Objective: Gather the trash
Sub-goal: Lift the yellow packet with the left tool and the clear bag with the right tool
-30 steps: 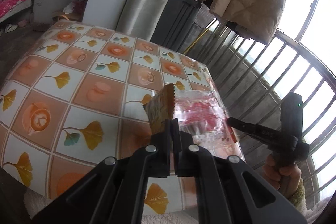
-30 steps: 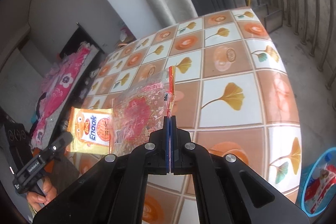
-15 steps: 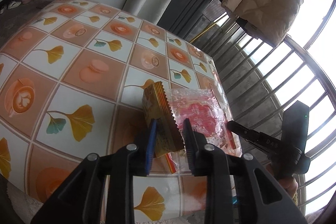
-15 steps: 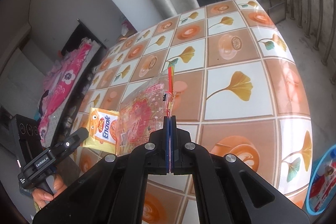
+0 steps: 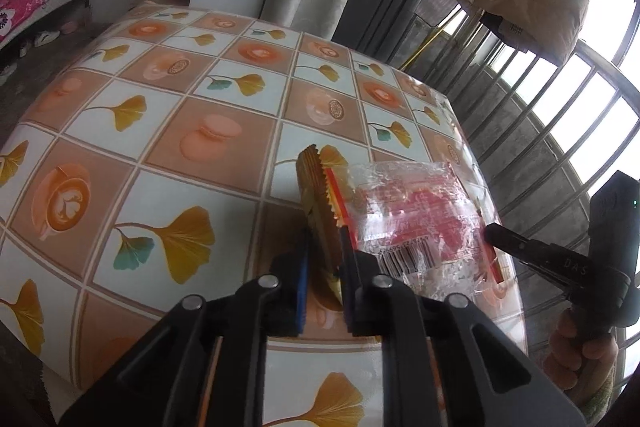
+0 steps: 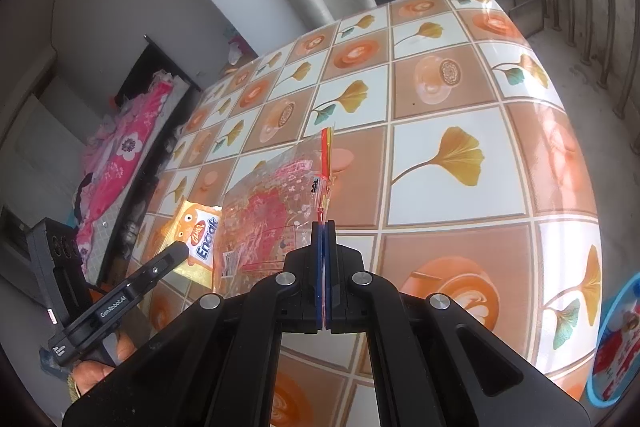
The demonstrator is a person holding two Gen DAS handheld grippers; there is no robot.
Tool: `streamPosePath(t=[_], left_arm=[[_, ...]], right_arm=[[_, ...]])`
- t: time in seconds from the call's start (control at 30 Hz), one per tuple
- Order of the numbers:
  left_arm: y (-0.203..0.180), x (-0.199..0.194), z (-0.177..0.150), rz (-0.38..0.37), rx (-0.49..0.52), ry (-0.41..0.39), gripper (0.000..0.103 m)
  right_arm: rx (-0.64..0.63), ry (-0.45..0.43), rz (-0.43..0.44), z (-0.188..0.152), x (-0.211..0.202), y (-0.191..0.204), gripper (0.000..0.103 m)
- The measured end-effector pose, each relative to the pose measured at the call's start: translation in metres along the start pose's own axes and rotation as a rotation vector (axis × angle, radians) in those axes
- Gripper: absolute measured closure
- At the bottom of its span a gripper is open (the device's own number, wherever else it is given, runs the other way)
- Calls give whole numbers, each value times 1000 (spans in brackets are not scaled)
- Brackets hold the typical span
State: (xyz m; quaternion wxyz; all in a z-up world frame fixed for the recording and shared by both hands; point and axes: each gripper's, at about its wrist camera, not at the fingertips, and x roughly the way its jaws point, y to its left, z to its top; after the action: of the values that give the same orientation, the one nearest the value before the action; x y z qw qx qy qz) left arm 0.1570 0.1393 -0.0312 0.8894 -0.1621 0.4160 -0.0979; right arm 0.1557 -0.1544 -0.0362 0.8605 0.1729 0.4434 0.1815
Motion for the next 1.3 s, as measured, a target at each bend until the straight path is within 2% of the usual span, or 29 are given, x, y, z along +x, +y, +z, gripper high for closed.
streamPosePath(t=[0.13, 0.37, 0.73, 1.3], left_arm=[[-3, -6, 1, 30, 32, -27, 97], [-13, -23, 5, 64, 84, -85, 98], [-26, -47, 6, 106, 145, -166, 98], [-47, -81, 2, 113, 187, -248, 98]], right_arm=[[20, -7, 26, 1, -5, -3, 103], [73, -28, 85, 7, -20, -10, 103], [88, -76, 88, 8, -43, -12, 103], [66, -135, 108, 6, -76, -6, 103]])
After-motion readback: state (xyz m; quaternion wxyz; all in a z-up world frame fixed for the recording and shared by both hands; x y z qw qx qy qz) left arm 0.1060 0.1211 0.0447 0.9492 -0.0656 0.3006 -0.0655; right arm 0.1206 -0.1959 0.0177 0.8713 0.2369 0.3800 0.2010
